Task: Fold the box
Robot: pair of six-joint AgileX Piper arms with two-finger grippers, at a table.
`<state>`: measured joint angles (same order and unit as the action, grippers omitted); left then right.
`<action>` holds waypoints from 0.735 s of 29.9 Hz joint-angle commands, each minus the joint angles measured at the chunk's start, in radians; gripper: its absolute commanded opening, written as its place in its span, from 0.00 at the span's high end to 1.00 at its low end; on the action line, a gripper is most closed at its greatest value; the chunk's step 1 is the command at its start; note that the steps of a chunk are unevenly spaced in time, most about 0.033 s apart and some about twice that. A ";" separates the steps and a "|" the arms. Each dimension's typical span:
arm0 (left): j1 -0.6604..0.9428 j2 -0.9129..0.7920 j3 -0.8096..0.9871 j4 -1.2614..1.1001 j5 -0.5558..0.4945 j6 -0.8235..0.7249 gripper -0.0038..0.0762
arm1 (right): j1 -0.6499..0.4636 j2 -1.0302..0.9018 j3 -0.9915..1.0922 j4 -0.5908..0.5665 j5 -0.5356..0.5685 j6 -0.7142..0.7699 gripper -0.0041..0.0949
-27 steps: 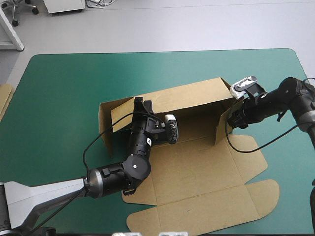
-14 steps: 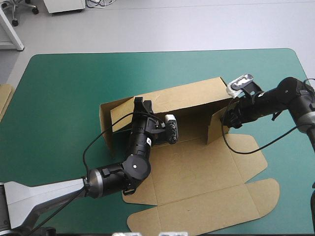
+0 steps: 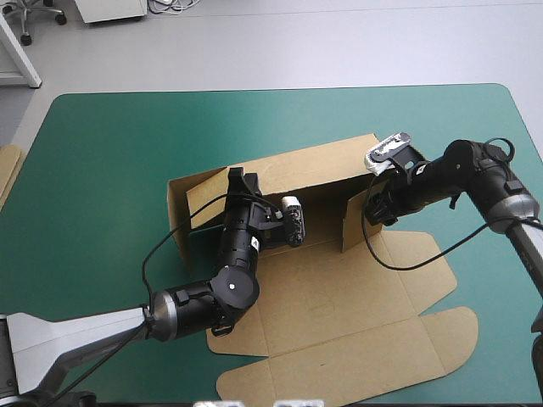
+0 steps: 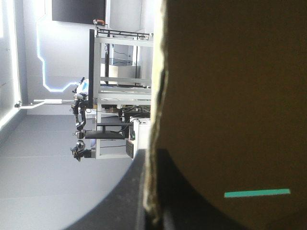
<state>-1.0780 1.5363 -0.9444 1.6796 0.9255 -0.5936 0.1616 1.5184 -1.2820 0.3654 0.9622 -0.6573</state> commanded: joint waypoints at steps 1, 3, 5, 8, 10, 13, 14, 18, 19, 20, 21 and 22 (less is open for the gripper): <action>-0.009 -0.034 -0.028 0.093 0.003 -0.011 0.96 | 0.005 -0.041 -0.027 0.010 -0.036 0.027 0.41; -0.009 -0.034 -0.028 0.091 0.003 -0.011 0.96 | 0.007 -0.041 -0.027 0.024 -0.036 0.027 0.53; -0.009 -0.034 -0.028 0.091 0.003 -0.011 0.96 | 0.006 -0.041 -0.027 0.038 -0.037 0.027 0.68; -0.009 -0.034 -0.028 0.091 0.003 -0.011 0.96 | 0.006 -0.041 -0.027 0.050 -0.037 0.027 0.82; -0.009 -0.034 -0.028 0.091 0.001 -0.011 0.96 | 0.006 -0.041 -0.027 0.050 -0.037 0.027 0.87; -0.009 -0.034 -0.028 0.091 0.001 -0.011 0.96 | 0.006 -0.041 -0.027 0.050 -0.036 0.020 0.90; -0.009 -0.034 -0.028 0.091 0.003 -0.011 0.96 | 0.006 -0.041 -0.027 0.050 -0.031 0.020 0.91; -0.009 -0.034 -0.028 0.090 0.003 -0.011 0.96 | 0.006 -0.041 -0.027 0.050 0.007 0.016 0.95; -0.009 -0.034 -0.028 0.090 0.003 -0.011 0.96 | 0.006 -0.041 -0.027 0.050 0.009 0.016 0.95; -0.009 -0.034 -0.028 0.090 0.003 -0.011 0.96 | 0.006 -0.041 -0.027 0.050 0.014 0.016 0.95; -0.009 -0.034 -0.028 0.090 0.003 -0.011 0.96 | 0.006 -0.041 -0.027 0.050 0.014 0.016 0.95; -0.009 -0.034 -0.028 0.090 0.003 -0.011 0.96 | 0.006 -0.041 -0.027 0.050 0.014 0.016 0.95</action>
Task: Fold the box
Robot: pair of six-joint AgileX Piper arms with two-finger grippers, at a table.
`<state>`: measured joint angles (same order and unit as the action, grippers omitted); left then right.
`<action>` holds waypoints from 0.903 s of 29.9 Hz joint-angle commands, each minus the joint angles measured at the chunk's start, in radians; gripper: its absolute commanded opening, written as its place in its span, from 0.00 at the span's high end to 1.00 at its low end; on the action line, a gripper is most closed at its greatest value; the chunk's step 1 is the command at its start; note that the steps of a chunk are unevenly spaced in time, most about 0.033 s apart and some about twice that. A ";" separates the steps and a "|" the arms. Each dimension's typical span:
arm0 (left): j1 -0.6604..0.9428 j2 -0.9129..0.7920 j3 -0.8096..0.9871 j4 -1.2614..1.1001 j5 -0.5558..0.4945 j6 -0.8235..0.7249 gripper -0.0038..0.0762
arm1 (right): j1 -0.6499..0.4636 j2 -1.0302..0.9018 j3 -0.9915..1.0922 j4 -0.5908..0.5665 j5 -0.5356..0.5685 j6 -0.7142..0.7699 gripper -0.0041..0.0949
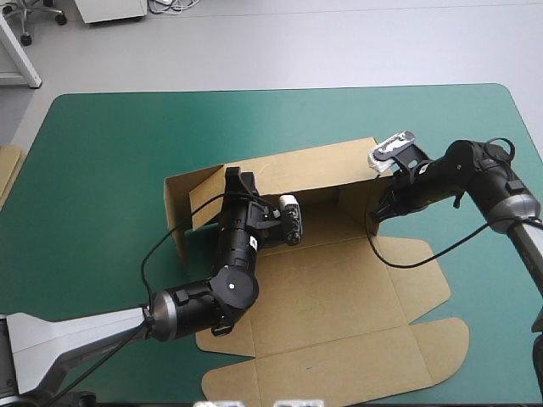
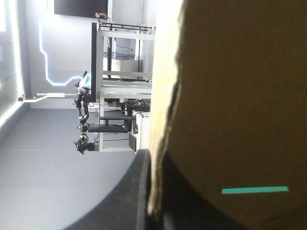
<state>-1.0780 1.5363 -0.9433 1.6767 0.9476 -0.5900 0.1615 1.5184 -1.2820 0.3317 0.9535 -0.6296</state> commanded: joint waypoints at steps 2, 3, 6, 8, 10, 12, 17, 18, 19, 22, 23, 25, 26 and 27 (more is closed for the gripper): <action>-0.009 -0.034 -0.029 0.093 -0.019 -0.015 0.96 | 0.006 -0.041 -0.027 0.084 0.019 -0.007 0.96; -0.009 -0.034 -0.029 0.093 -0.019 -0.015 0.96 | 0.006 -0.041 -0.027 0.084 0.016 -0.007 0.96; -0.009 -0.034 -0.029 0.093 -0.021 -0.015 0.96 | 0.006 -0.041 -0.027 0.085 0.016 -0.007 0.95; -0.009 -0.034 -0.029 0.093 -0.021 -0.015 0.96 | 0.006 -0.043 -0.027 0.085 0.021 -0.007 0.91; -0.009 -0.034 -0.029 0.093 -0.021 -0.015 0.96 | 0.006 -0.053 -0.027 0.085 0.025 0.004 0.81; -0.009 -0.034 -0.029 0.093 -0.021 -0.015 0.96 | 0.006 -0.063 -0.027 0.083 0.022 0.011 0.70; -0.009 -0.034 -0.029 0.093 -0.021 -0.015 0.96 | 0.006 -0.107 -0.027 0.076 0.015 0.031 0.49; -0.009 -0.034 -0.029 0.093 -0.021 -0.015 0.96 | 0.006 -0.116 -0.027 0.064 0.015 0.046 0.47; -0.009 -0.034 -0.029 0.093 -0.021 -0.015 0.96 | 0.006 -0.127 -0.027 0.046 0.017 0.053 0.47; -0.009 -0.034 -0.029 0.092 -0.021 -0.015 0.96 | 0.006 -0.155 -0.027 0.007 0.039 0.081 0.46; -0.009 -0.034 -0.029 0.092 -0.021 -0.015 0.96 | 0.006 -0.164 -0.027 -0.003 0.047 0.088 0.46; -0.009 -0.034 -0.029 0.090 -0.021 -0.015 0.96 | 0.006 -0.187 -0.027 -0.021 0.068 0.096 0.46; -0.009 -0.034 -0.029 0.086 -0.021 -0.015 0.96 | 0.006 -0.197 -0.027 -0.029 0.077 0.097 0.46; -0.009 -0.034 -0.029 0.086 -0.021 -0.015 0.96 | 0.006 -0.207 -0.027 -0.034 0.086 0.099 0.46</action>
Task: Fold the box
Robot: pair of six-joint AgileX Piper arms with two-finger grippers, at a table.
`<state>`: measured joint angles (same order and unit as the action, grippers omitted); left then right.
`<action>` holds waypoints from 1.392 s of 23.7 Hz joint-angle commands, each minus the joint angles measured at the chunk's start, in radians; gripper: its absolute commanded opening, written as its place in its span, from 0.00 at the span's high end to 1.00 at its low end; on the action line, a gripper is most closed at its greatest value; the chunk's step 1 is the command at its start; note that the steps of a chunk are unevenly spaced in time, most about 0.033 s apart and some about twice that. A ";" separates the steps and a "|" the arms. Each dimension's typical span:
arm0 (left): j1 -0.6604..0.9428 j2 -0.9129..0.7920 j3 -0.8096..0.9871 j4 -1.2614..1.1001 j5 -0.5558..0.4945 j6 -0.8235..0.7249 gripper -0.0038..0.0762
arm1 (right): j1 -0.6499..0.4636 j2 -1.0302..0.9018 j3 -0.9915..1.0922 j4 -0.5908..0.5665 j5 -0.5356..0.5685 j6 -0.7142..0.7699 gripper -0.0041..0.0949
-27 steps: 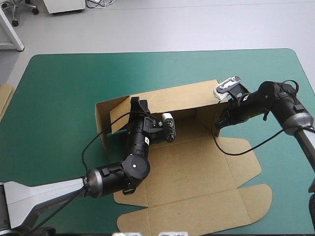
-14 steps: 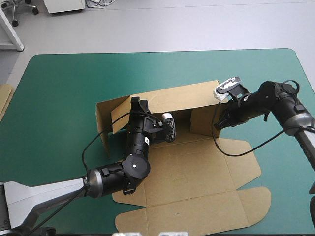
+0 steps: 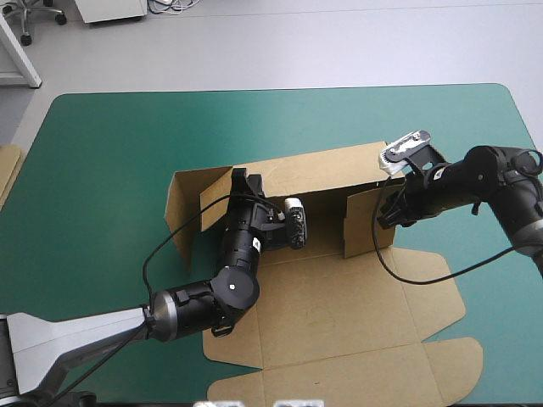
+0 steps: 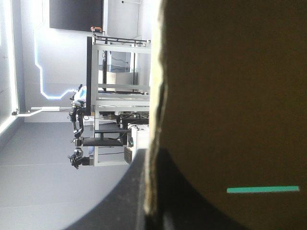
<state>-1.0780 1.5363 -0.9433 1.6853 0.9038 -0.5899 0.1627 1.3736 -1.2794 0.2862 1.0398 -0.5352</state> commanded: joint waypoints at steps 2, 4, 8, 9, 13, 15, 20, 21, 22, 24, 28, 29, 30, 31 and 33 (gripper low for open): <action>-0.009 -0.034 -0.029 0.075 0.022 -0.015 0.96 | 0.005 -0.082 -0.022 -0.006 0.003 0.018 0.46; -0.009 -0.034 -0.029 0.071 0.022 -0.015 0.96 | 0.005 -0.110 0.003 -0.014 -0.002 0.018 0.46; -0.009 -0.034 -0.029 0.063 0.021 -0.015 0.96 | 0.005 -0.185 0.114 -0.028 -0.070 0.013 0.46; -0.009 -0.034 -0.029 0.061 0.021 -0.015 0.96 | 0.005 -0.204 0.153 -0.028 -0.112 0.007 0.46; -0.009 -0.034 -0.029 0.057 0.019 -0.015 0.96 | 0.005 -0.285 0.319 -0.028 -0.354 0.003 0.46; -0.009 -0.034 -0.029 0.057 0.017 -0.015 0.96 | 0.005 -0.275 0.344 -0.028 -0.403 -0.002 0.46; -0.009 -0.034 -0.029 0.063 0.010 -0.015 0.96 | 0.005 -0.198 0.345 0.041 -0.467 -0.078 0.25; -0.009 -0.034 -0.029 0.063 0.009 -0.015 0.96 | 0.005 -0.181 0.345 0.060 -0.473 -0.088 0.24; -0.009 -0.034 -0.029 0.063 0.009 -0.015 0.96 | 0.005 -0.168 0.345 0.065 -0.484 -0.088 0.24; -0.009 -0.034 -0.029 0.065 0.009 -0.015 0.96 | 0.005 -0.141 0.345 0.090 -0.519 -0.110 0.24; -0.009 -0.034 -0.029 0.073 0.006 -0.015 0.96 | 0.005 -0.108 0.345 0.188 -0.572 -0.184 0.24; -0.009 -0.034 -0.029 0.077 0.006 -0.015 0.96 | 0.005 -0.102 0.345 0.202 -0.580 -0.194 0.24; -0.009 -0.034 -0.029 0.077 0.004 -0.015 0.96 | 0.005 -0.095 0.345 0.220 -0.590 -0.201 0.24; -0.009 -0.034 -0.029 0.079 0.002 -0.014 0.96 | 0.005 -0.087 0.345 0.241 -0.597 -0.215 0.24; -0.009 -0.034 -0.029 0.079 -0.002 -0.005 0.96 | 0.005 -0.074 0.345 0.275 -0.610 -0.232 0.25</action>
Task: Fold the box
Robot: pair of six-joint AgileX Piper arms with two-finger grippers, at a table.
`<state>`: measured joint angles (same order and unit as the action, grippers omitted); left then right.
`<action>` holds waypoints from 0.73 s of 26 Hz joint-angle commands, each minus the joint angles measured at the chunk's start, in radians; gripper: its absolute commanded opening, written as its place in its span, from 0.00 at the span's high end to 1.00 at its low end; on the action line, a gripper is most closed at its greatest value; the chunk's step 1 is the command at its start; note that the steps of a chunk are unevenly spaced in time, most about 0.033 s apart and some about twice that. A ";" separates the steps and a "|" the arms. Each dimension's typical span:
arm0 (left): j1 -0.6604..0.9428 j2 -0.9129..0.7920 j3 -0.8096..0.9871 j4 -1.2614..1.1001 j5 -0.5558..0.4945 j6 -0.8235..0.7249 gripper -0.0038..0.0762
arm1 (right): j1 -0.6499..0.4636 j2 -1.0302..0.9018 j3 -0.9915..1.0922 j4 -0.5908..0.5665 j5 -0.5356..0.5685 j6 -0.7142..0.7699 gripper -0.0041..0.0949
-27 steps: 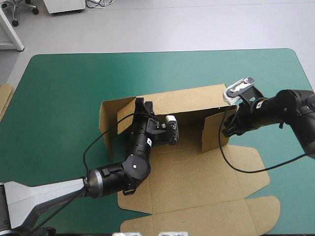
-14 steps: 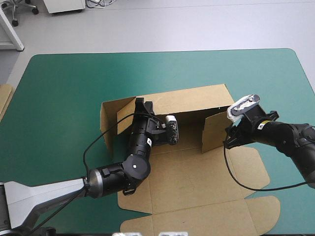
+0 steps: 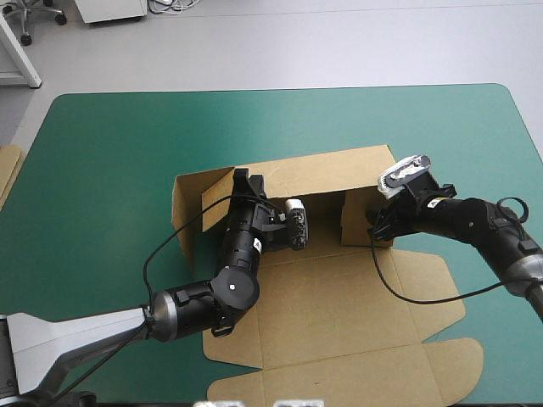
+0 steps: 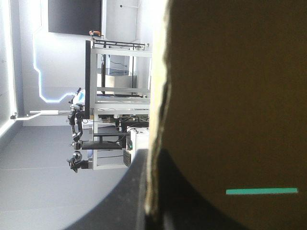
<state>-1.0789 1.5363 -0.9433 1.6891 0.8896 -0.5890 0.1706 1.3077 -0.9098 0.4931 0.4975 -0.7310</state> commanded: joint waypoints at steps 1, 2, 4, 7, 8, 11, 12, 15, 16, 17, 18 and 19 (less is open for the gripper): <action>-0.008 -0.034 -0.029 0.075 0.002 -0.001 0.96 | -0.003 0.009 -0.024 0.092 -0.076 -0.043 0.28; -0.008 -0.034 -0.029 0.077 -0.001 -0.001 0.96 | -0.003 0.018 -0.024 0.100 -0.083 -0.043 0.30; -0.008 -0.034 -0.029 0.081 -0.008 -0.001 0.96 | -0.003 0.033 -0.024 0.109 -0.088 -0.047 0.36; -0.008 -0.034 -0.029 0.081 -0.014 -0.001 0.96 | -0.003 0.052 -0.024 0.116 -0.105 -0.047 0.47; -0.008 -0.034 -0.029 0.081 -0.014 -0.001 0.96 | -0.003 0.059 -0.024 0.116 -0.110 -0.047 0.51; -0.008 -0.034 -0.029 0.081 -0.014 0.000 0.96 | -0.003 0.065 -0.022 0.116 -0.137 -0.045 0.64; -0.008 -0.034 -0.029 0.081 -0.014 0.000 0.96 | -0.003 0.067 -0.022 0.116 -0.144 -0.042 0.68; -0.008 -0.034 -0.029 0.081 -0.014 0.000 0.96 | -0.003 0.067 -0.022 0.127 -0.150 -0.042 0.88; -0.008 -0.034 -0.029 0.081 -0.014 0.000 0.96 | -0.003 0.067 -0.022 0.131 -0.150 -0.042 0.92; -0.008 -0.034 -0.029 0.086 -0.012 0.000 0.96 | -0.003 0.067 -0.022 0.134 -0.150 -0.038 0.97; -0.008 -0.034 -0.029 0.090 -0.008 0.000 0.96 | -0.003 0.067 -0.022 0.141 -0.150 -0.036 0.98; -0.008 -0.034 -0.029 0.105 0.007 -0.005 0.96 | -0.003 0.067 -0.022 0.161 -0.150 -0.024 0.98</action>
<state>-1.0789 1.5363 -0.9442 1.7000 0.8688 -0.5814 0.1706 1.3942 -0.9098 0.5839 0.3629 -0.7780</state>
